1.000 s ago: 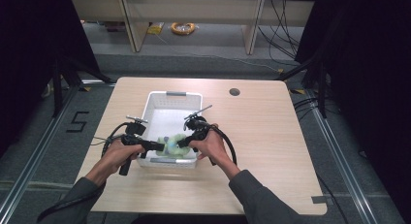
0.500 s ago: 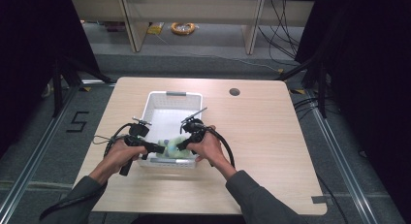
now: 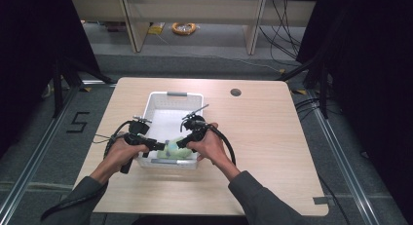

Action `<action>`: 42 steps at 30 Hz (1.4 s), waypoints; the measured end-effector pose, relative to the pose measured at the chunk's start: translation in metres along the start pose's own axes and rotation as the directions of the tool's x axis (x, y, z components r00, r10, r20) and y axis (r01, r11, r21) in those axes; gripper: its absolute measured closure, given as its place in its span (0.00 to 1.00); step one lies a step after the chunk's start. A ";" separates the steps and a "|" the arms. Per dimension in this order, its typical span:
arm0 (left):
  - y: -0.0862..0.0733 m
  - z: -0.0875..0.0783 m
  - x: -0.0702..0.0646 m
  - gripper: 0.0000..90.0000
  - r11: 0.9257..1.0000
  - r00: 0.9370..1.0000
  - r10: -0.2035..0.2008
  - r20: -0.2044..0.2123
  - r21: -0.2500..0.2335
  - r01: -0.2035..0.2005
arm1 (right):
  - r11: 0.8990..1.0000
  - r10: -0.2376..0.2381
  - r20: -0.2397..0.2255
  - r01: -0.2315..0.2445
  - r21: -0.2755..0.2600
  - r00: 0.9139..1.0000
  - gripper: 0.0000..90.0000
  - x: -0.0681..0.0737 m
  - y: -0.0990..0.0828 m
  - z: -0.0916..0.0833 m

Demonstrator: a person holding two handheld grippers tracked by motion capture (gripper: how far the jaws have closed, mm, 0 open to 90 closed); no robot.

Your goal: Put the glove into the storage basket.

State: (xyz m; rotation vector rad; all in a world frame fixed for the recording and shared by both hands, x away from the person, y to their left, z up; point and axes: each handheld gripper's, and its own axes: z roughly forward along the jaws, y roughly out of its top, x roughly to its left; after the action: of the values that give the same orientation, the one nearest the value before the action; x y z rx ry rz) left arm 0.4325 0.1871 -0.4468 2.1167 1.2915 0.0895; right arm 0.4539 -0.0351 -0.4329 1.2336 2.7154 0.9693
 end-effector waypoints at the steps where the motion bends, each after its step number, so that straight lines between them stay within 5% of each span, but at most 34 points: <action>1: 0.000 -0.001 0.000 0.57 1.000 1.000 -0.001 0.003 -0.001 0.001 | 1.000 0.008 -0.001 -0.008 -0.004 1.000 0.51 0.001 0.000 -0.002; 2: 0.000 -0.002 -0.001 0.56 1.000 1.000 -0.005 0.005 -0.012 0.005 | 0.999 0.034 -0.003 -0.034 0.011 0.999 0.50 0.003 0.000 -0.005; 5: 0.001 -0.008 -0.003 0.54 0.999 1.000 0.004 -0.009 -0.033 -0.004 | 0.999 -0.023 -0.004 0.023 -0.025 1.000 0.50 0.002 0.000 -0.011; 9: 0.002 -0.014 -0.008 0.50 0.999 1.000 0.007 0.002 -0.047 -0.007 | 0.999 -0.030 -0.014 0.029 -0.038 0.999 0.48 0.000 -0.001 -0.021; 12: 0.002 -0.017 -0.010 0.48 0.998 1.000 0.008 0.000 -0.055 -0.008 | 1.000 0.001 0.002 -0.001 -0.025 1.000 0.47 -0.001 -0.003 -0.027; 15: 0.002 -0.019 -0.013 0.44 0.997 1.000 -0.002 0.006 -0.074 0.002 | 0.999 -0.012 -0.026 0.010 -0.047 1.000 0.46 -0.004 -0.006 -0.034; 16: 0.002 -0.021 -0.015 0.43 0.997 1.000 -0.008 0.003 -0.083 0.008 | 0.996 -0.051 -0.027 0.048 -0.079 0.998 0.45 -0.007 -0.007 -0.035; 20: 0.001 -0.027 -0.022 0.41 0.993 1.000 -0.007 0.028 -0.120 0.011 | 0.995 -0.043 -0.032 0.040 -0.091 0.999 0.44 -0.012 -0.012 -0.045; 21: 0.000 -0.028 -0.025 0.40 0.990 0.999 -0.015 0.034 -0.138 0.019 | 0.997 -0.002 -0.024 0.000 -0.082 1.000 0.44 -0.010 -0.014 -0.047; 23: -0.001 -0.031 -0.030 0.40 0.989 0.999 0.002 0.049 -0.149 0.006 | 0.994 -0.026 -0.030 0.023 -0.106 0.999 0.44 -0.014 -0.017 -0.051; 24: -0.002 -0.032 -0.033 0.39 0.989 0.998 0.008 0.055 -0.148 0.000 | 0.997 0.001 -0.019 -0.002 -0.081 1.000 0.44 -0.014 -0.019 -0.055; 27: -0.006 -0.033 -0.042 0.38 0.986 0.997 0.028 0.074 -0.164 -0.015 | 0.991 -0.047 -0.049 0.040 -0.130 0.998 0.42 -0.019 -0.026 -0.061; 42: -0.022 -0.032 -0.093 0.26 0.972 0.980 0.122 0.156 -0.219 -0.086 | 0.976 -0.052 -0.065 0.036 -0.215 0.997 0.37 -0.033 -0.061 -0.093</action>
State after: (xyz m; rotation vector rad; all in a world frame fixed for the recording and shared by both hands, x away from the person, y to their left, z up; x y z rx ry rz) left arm 0.3559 0.1330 -0.4089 1.9632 1.0245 0.0861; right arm 0.4122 -0.1374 -0.3985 1.1168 2.5902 1.2835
